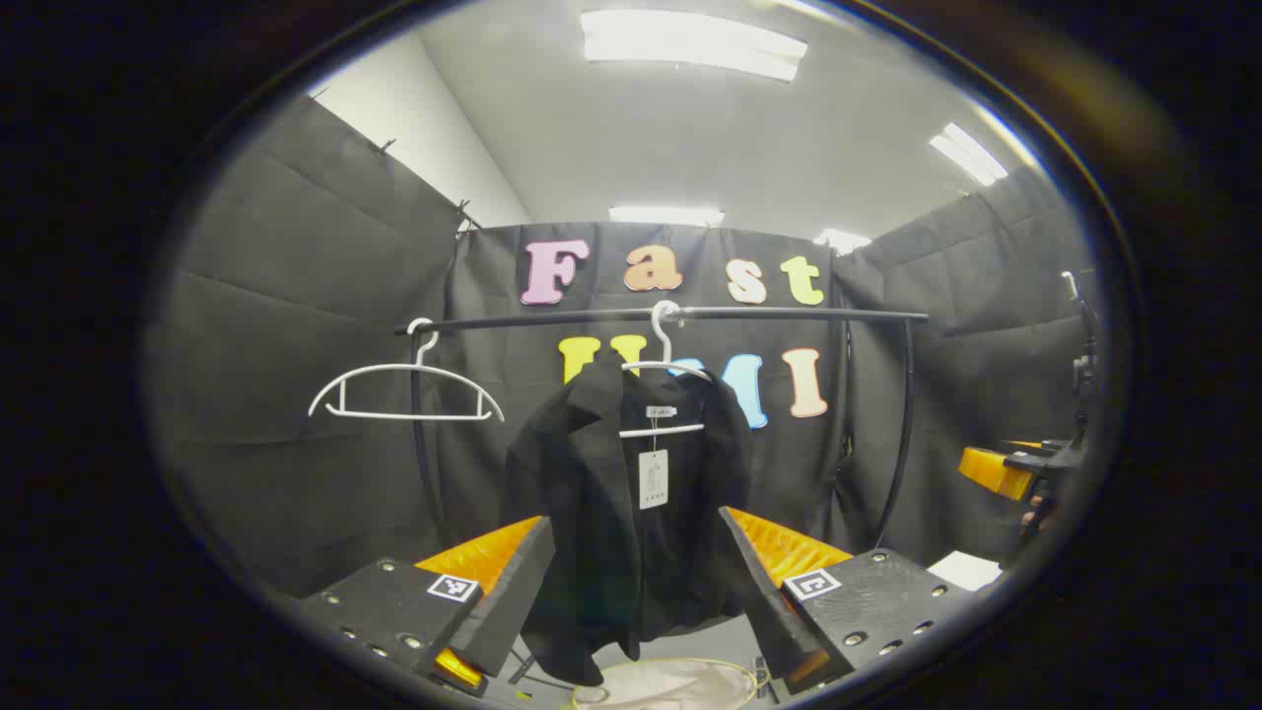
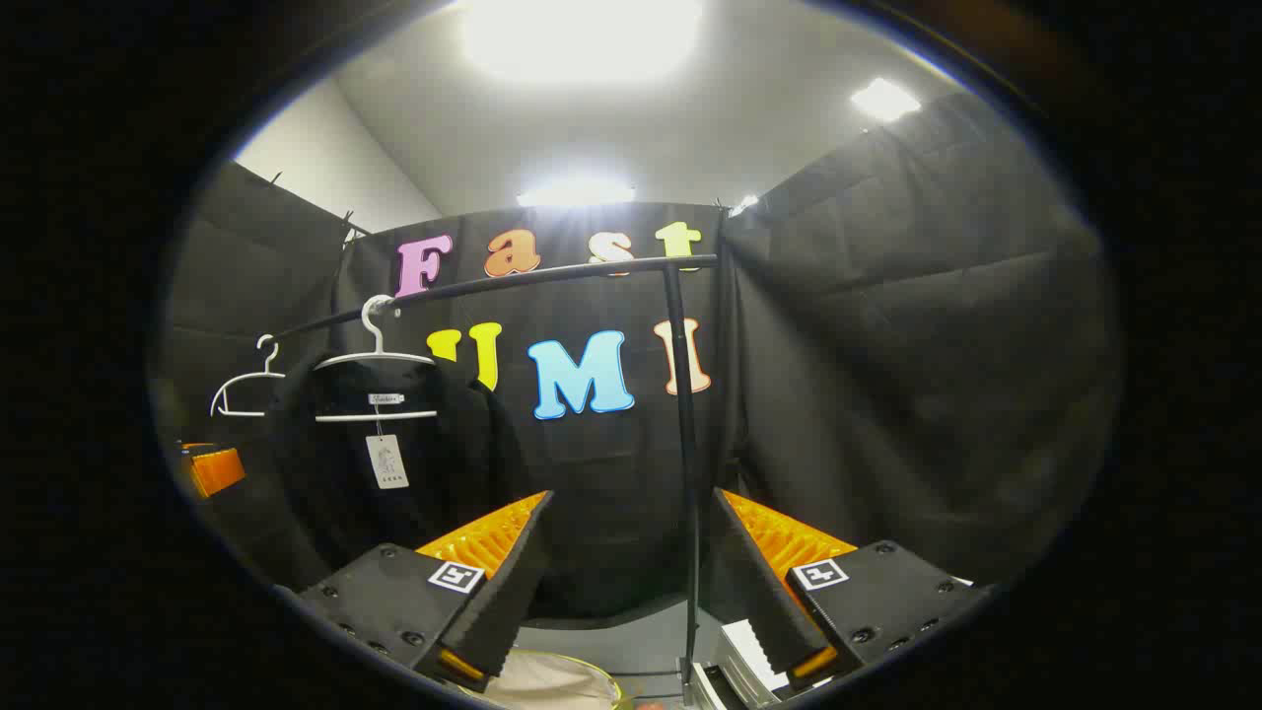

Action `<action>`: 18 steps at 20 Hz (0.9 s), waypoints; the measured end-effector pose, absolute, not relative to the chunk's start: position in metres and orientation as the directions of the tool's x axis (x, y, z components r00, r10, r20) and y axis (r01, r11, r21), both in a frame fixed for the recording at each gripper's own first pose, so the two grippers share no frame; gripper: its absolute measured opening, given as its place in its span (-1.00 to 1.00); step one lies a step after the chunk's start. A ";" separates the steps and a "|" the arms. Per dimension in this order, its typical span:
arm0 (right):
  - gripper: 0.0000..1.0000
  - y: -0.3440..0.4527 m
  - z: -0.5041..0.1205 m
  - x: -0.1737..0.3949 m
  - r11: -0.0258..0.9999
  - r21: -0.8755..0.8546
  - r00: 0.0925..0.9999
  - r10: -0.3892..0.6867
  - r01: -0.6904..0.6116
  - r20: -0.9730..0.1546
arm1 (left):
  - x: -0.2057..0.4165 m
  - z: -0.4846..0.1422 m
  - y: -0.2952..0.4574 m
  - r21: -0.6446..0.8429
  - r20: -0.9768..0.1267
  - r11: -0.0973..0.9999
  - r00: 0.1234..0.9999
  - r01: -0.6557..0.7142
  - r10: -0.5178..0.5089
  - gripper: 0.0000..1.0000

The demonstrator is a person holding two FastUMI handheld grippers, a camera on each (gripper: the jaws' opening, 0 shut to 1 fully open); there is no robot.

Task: Grasp the clothes on the hanger with both hands and then place them into the laundry hamper below.

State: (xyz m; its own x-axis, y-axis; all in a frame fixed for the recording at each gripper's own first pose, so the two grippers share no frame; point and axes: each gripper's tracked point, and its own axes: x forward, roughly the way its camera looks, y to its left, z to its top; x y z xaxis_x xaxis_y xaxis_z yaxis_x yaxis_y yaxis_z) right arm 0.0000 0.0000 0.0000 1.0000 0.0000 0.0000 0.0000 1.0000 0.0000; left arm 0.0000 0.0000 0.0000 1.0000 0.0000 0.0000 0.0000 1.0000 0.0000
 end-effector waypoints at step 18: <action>0.95 0.011 0.014 -0.004 0.999 -0.003 0.999 0.034 -0.034 -0.008 | 0.007 0.002 -0.006 -0.037 -0.026 0.999 0.999 0.039 -0.040 0.93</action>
